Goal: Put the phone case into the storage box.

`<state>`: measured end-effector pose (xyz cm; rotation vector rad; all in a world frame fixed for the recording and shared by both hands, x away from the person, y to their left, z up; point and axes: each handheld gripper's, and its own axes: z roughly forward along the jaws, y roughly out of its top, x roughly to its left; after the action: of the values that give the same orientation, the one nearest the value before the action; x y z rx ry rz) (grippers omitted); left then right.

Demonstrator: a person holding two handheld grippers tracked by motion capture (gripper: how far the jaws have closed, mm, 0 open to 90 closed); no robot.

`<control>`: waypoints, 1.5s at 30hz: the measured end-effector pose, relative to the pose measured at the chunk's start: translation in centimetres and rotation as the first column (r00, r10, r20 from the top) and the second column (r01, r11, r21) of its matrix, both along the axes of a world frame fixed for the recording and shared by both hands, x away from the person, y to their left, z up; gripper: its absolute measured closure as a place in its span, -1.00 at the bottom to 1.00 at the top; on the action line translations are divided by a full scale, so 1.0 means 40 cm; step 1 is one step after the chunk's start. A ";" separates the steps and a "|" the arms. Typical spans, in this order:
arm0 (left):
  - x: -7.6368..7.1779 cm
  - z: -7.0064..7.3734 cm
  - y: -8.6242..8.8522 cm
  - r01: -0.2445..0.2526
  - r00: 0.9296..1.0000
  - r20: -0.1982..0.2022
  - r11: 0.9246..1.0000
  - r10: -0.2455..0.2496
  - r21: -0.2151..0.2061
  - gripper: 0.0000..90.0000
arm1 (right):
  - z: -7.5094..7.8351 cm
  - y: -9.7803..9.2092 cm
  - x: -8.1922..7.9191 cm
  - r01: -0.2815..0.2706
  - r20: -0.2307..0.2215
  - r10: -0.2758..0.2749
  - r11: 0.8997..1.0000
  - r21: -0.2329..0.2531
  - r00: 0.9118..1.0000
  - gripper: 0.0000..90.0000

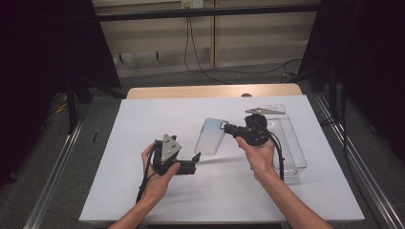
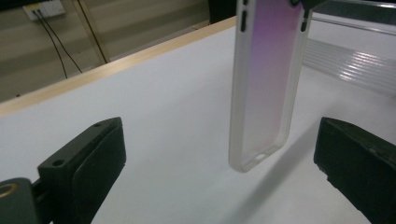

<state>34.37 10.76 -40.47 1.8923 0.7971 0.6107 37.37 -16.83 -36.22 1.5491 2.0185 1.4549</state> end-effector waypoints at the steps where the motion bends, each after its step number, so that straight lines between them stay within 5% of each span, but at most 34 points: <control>1: 0.000 0.000 0.000 0.000 1.000 0.000 1.000 0.000 0.000 -0.94 | 0.000 0.000 -0.001 0.001 0.000 -0.001 1.000 -0.005 1.000 0.90; 4: 0.001 -0.006 0.025 -0.018 0.999 0.035 0.998 0.021 -0.065 -0.93 | 0.003 -0.005 -0.004 0.006 0.014 -0.006 1.000 -0.017 1.000 0.90; 9: 0.003 -0.014 0.048 -0.030 0.997 0.061 0.993 0.037 -0.112 -0.89 | 0.006 -0.015 -0.007 0.017 0.032 -0.015 0.999 -0.041 0.999 0.90; 10: 0.004 -0.017 0.055 -0.017 0.995 0.096 0.991 0.030 -0.133 -0.87 | 0.004 -0.019 -0.011 0.020 0.046 -0.018 0.999 -0.048 0.999 0.90; 15: -0.010 -0.017 0.054 0.023 0.992 0.123 0.990 -0.007 -0.137 -0.86 | -0.009 -0.028 -0.020 0.024 0.053 -0.021 0.999 -0.047 0.998 0.90; 16: -0.019 -0.023 0.053 0.064 0.991 0.130 0.988 -0.045 -0.144 -0.88 | -0.013 -0.034 -0.020 0.029 0.049 -0.026 0.998 -0.054 0.998 0.90; 20: -0.025 -0.031 0.067 0.092 0.990 0.122 0.983 -0.073 -0.161 -0.92 | -0.014 -0.040 -0.025 0.039 0.068 -0.035 0.997 -0.063 0.997 0.90; 31: -0.034 -0.038 0.133 0.066 0.990 0.136 0.978 -0.039 -0.199 -0.95 | -0.003 -0.070 -0.037 0.054 0.091 -0.048 0.997 -0.058 0.995 0.90; 45: -0.046 -0.046 0.203 -0.010 0.991 0.126 0.978 0.036 -0.208 -0.96 | 0.023 -0.113 -0.040 0.074 0.111 -0.069 0.996 -0.041 0.991 0.90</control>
<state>32.52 18.88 -42.31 1.6397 0.7689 0.6325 35.77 -21.33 -35.30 1.4745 1.9003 1.4250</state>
